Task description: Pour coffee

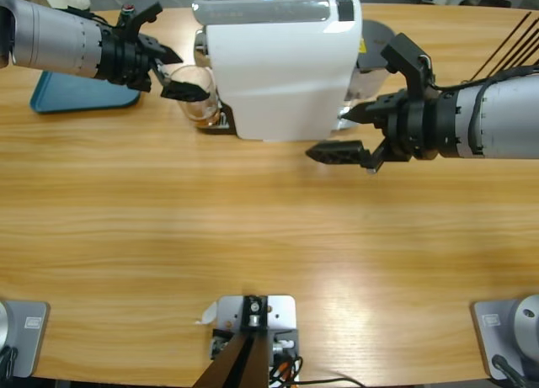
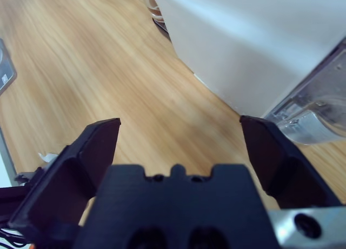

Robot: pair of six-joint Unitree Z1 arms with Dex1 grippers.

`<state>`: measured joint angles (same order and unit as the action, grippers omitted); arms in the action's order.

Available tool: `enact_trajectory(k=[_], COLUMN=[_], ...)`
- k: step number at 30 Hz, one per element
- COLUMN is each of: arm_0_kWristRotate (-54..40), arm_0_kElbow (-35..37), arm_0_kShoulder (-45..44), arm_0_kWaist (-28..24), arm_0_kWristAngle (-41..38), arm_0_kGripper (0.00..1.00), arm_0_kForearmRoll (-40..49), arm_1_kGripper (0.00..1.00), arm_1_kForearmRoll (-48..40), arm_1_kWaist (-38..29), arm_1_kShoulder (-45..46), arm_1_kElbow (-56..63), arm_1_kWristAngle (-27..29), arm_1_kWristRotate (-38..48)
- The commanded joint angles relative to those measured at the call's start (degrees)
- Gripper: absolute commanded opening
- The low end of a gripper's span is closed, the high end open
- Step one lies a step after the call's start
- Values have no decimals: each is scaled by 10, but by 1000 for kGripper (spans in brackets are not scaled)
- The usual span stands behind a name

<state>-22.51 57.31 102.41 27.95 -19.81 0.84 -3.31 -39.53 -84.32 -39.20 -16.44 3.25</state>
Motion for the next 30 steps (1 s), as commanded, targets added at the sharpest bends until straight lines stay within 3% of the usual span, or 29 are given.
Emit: enact_trajectory(k=[1, 18, 28, 30], arm_0_kWristRotate=[-3, 1, 2, 2], arm_0_kElbow=[8, 13, 15, 16], arm_0_kShoulder=[43, 60, 74, 74], arm_0_kWaist=[-12, -8, -6, -6], arm_0_kWristAngle=[-6, -9, -23, -23], arm_0_kGripper=[1000, 990, 931, 843], arm_0_kForearmRoll=[-8, -8, -8, -8], arm_1_kGripper=[1000, 1000, 1000, 1000], arm_1_kForearmRoll=[-14, -18, -18, -18], arm_1_kWaist=[8, 9, 15, 18], arm_1_kShoulder=[-29, -37, -39, -40], arm_1_kElbow=[6, 6, 6, 6], arm_1_kWristAngle=[-13, -17, -23, -26], arm_1_kWristRotate=[0, 0, 0, 0])
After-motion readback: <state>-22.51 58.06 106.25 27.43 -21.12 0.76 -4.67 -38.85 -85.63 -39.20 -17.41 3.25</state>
